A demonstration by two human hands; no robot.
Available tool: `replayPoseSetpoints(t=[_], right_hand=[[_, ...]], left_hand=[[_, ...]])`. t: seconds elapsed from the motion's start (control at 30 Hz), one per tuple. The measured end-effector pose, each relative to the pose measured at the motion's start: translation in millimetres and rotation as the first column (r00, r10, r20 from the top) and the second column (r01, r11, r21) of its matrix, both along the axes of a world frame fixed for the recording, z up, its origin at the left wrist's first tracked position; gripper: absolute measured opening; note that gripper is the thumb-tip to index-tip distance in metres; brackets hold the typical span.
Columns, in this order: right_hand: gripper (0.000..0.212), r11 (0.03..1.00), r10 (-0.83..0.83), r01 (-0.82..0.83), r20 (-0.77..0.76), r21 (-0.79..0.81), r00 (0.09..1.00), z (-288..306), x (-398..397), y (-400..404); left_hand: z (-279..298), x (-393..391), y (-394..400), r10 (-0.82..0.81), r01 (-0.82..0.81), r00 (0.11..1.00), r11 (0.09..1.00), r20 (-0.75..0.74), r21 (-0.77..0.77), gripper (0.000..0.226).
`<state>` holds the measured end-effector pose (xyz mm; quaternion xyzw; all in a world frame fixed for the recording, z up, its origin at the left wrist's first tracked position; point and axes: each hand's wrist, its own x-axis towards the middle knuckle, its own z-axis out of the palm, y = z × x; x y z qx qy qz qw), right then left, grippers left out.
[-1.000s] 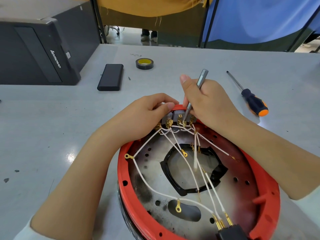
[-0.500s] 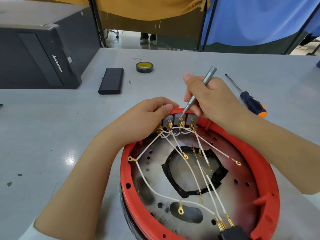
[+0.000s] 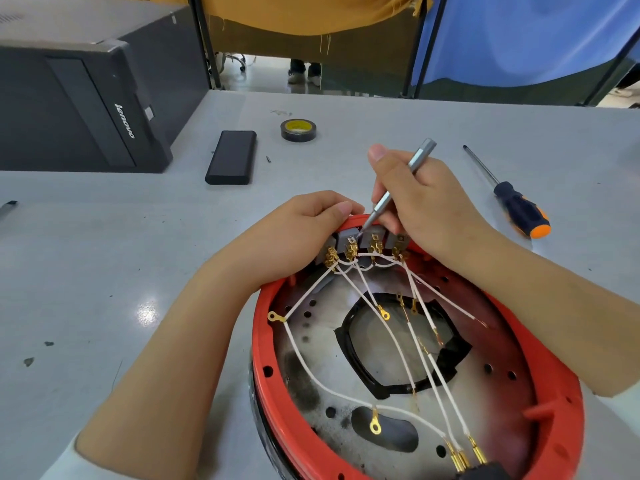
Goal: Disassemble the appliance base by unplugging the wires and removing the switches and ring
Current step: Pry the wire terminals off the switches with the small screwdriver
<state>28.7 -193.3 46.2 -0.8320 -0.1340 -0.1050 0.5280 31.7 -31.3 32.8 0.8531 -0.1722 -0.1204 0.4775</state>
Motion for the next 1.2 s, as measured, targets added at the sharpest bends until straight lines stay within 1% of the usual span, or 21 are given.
replayPoseSetpoints(t=[0.07,0.2,0.33,0.5,0.57,0.67,0.77,0.9,1.0,1.2], right_hand=[[0.050,1.000,-0.020,0.020,-0.048,0.002,0.999,1,2,-1],[0.051,0.994,-0.086,0.079,-0.106,-0.070,0.991,5,4,-6],[0.050,0.992,-0.120,0.125,-0.226,0.008,0.967,10,-1,-17],[0.047,0.992,-0.119,0.129,-0.293,0.015,0.949,13,-12,-20],[0.046,0.995,-0.085,0.095,-0.249,0.025,0.965,18,-15,-16],[0.047,1.000,-0.005,0.003,-0.086,-0.026,0.996,18,-18,-7],[0.048,0.997,0.030,-0.030,0.008,-0.065,1.000,8,-18,1],[0.046,1.000,0.008,-0.006,0.073,-0.015,0.997,-1,-17,1],[0.045,0.999,0.003,0.002,0.102,-0.053,0.995,-2,-16,1],[0.043,0.995,-0.007,0.018,0.111,-0.096,0.994,-3,-14,2]], left_hand=[[1,0,2,-0.019,0.019,1.000,0.999,0.001,0.025,0.024],[2,1,6,-0.071,0.074,0.997,0.994,-0.034,0.083,0.027],[3,-1,5,-0.063,0.061,0.998,0.990,0.010,0.127,0.028],[3,-2,7,-0.066,0.062,0.997,0.991,0.034,0.117,0.027],[2,-2,5,-0.085,0.080,0.995,0.993,0.050,0.092,0.028],[2,-2,1,-0.111,0.107,0.991,0.992,0.074,0.064,0.030],[0,-1,0,-0.115,0.111,0.990,0.993,0.079,0.050,0.032],[-1,-1,0,-0.107,0.103,0.991,0.993,0.086,0.052,0.031],[0,-1,-1,-0.110,0.105,0.989,0.993,0.094,0.055,0.032],[-1,-1,-1,-0.102,0.095,0.990,0.993,0.102,0.073,0.033]])
